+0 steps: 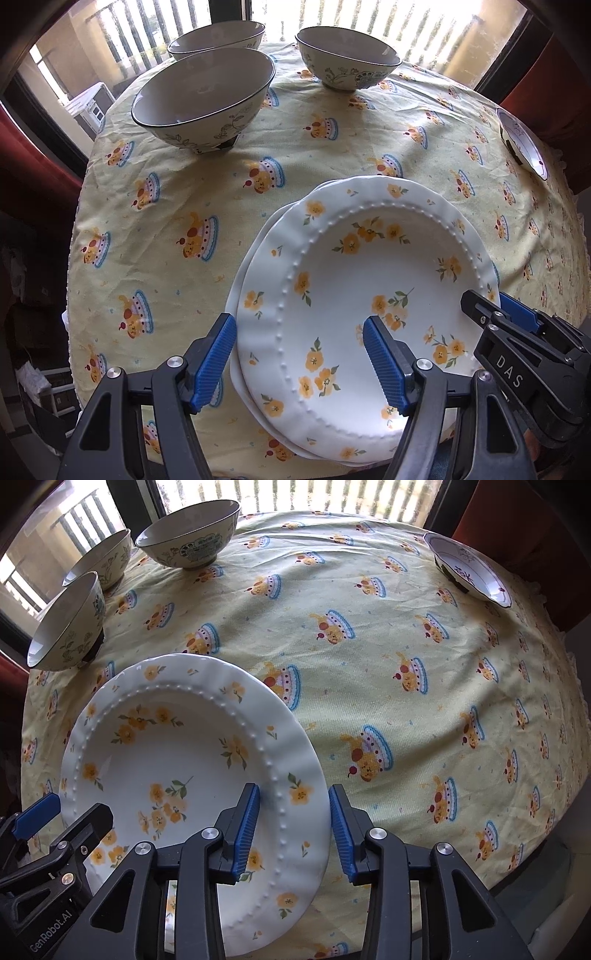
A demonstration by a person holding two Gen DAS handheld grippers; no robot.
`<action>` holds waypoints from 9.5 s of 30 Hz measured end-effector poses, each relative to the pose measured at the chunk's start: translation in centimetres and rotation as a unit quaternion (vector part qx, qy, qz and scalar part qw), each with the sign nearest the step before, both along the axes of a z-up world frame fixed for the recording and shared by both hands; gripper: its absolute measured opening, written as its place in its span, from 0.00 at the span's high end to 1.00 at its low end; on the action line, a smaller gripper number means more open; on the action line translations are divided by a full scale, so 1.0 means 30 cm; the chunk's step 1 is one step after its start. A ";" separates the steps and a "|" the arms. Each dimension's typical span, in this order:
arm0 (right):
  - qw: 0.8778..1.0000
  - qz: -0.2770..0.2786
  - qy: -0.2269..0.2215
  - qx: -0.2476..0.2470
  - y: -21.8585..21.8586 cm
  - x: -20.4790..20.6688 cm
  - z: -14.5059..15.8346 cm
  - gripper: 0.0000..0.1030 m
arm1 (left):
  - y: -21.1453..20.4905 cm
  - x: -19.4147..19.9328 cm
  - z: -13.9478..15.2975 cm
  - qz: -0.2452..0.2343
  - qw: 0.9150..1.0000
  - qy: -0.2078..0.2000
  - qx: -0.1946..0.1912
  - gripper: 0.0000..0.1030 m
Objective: Organize plates and bowls
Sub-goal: 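Lower the deep plate onto the flat plate and open both grippers, then move both grippers toward the red-rimmed plate with the red character, then close both grippers on the rim of the red-rimmed plate, then lift the red-rimmed plate with both grippers and carry it over the plate stack, then lower the red-rimmed plate onto the plate stack and open both grippers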
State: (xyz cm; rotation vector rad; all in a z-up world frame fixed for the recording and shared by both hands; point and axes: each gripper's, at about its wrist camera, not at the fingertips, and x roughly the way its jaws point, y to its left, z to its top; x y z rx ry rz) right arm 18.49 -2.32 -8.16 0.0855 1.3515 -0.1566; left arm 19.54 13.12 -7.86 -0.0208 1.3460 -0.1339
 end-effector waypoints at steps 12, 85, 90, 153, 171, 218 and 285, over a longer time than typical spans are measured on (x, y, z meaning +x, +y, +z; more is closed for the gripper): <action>0.999 0.005 -0.052 -0.007 -0.012 -0.016 0.162 0.33 | -0.034 0.016 0.084 -0.017 0.999 -0.036 -0.008 0.23; 0.992 -0.009 -0.117 0.039 -1.392 0.745 0.067 0.35 | -1.336 0.727 0.025 0.020 0.994 -0.096 0.037 0.17; 0.994 -0.007 -0.105 0.043 -1.381 0.797 0.012 0.45 | -1.362 0.760 -0.023 0.013 0.995 -0.086 0.039 0.23; 0.998 0.016 0.025 0.048 -1.108 0.344 -0.075 0.57 | -1.128 0.341 -0.115 0.005 1.000 0.011 0.026 0.40; 0.999 0.031 -0.017 -0.004 -0.938 0.230 0.074 0.57 | -0.950 0.207 0.014 0.030 0.999 -0.025 -0.012 0.42; 0.998 0.063 -0.025 0.014 -0.069 0.003 0.103 0.57 | -0.113 -0.041 0.050 0.066 0.997 -0.040 0.009 0.42; 0.995 0.088 -0.041 0.021 -0.001 -0.013 0.084 0.79 | -0.054 -0.046 0.014 0.030 0.998 -0.040 0.032 0.20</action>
